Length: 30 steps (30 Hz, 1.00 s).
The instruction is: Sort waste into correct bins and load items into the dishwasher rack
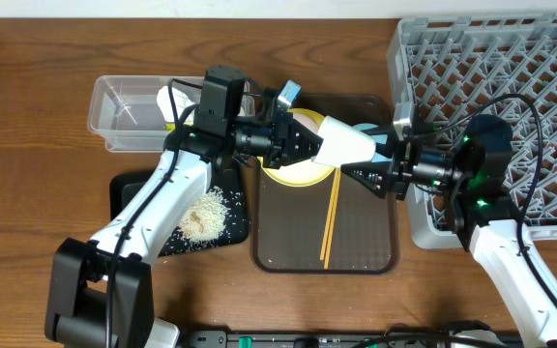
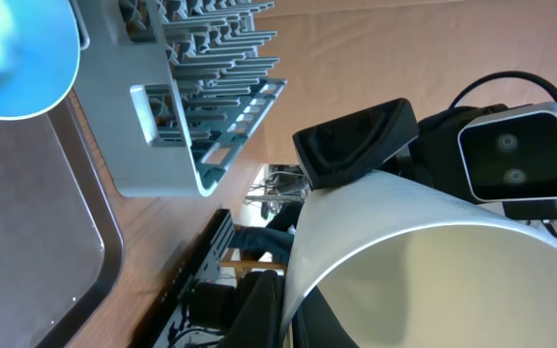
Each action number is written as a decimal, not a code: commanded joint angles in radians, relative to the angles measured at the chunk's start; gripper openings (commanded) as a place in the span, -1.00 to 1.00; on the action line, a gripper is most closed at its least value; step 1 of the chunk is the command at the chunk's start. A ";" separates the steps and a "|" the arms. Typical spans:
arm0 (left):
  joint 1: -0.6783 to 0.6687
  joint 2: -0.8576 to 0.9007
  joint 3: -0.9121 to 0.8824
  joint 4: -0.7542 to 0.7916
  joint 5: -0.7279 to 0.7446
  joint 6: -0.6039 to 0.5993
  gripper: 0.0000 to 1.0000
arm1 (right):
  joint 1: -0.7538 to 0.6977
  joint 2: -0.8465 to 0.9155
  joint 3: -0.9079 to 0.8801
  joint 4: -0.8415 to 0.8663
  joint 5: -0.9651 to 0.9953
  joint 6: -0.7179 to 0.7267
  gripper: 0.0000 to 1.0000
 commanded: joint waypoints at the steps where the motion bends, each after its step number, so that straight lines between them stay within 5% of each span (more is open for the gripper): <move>1: -0.001 -0.001 0.003 0.002 0.010 0.039 -0.66 | -0.004 0.001 0.014 -0.001 0.017 -0.003 0.27; 7: 0.000 -0.001 0.003 -0.102 -0.167 0.220 -0.01 | -0.006 0.001 0.014 -0.011 0.086 -0.002 0.21; 13: 0.045 -0.032 0.004 -0.335 -0.498 0.433 0.07 | -0.047 0.001 0.014 -0.151 0.391 -0.015 0.28; 19: 0.132 -0.213 0.004 -0.453 -0.787 0.513 0.26 | -0.150 -0.042 0.017 -0.245 0.413 -0.047 0.07; 22: 0.190 -0.309 0.004 -0.500 -0.838 0.513 0.26 | -0.192 -0.097 0.034 -0.307 0.452 -0.043 0.03; 27: 0.299 -0.420 0.004 -0.621 -0.852 0.514 0.26 | -0.215 -0.210 0.129 -0.605 0.801 -0.044 0.04; 30: 0.349 -0.444 0.004 -0.684 -0.855 0.534 0.26 | -0.237 -0.222 0.225 -0.800 1.023 -0.064 -0.22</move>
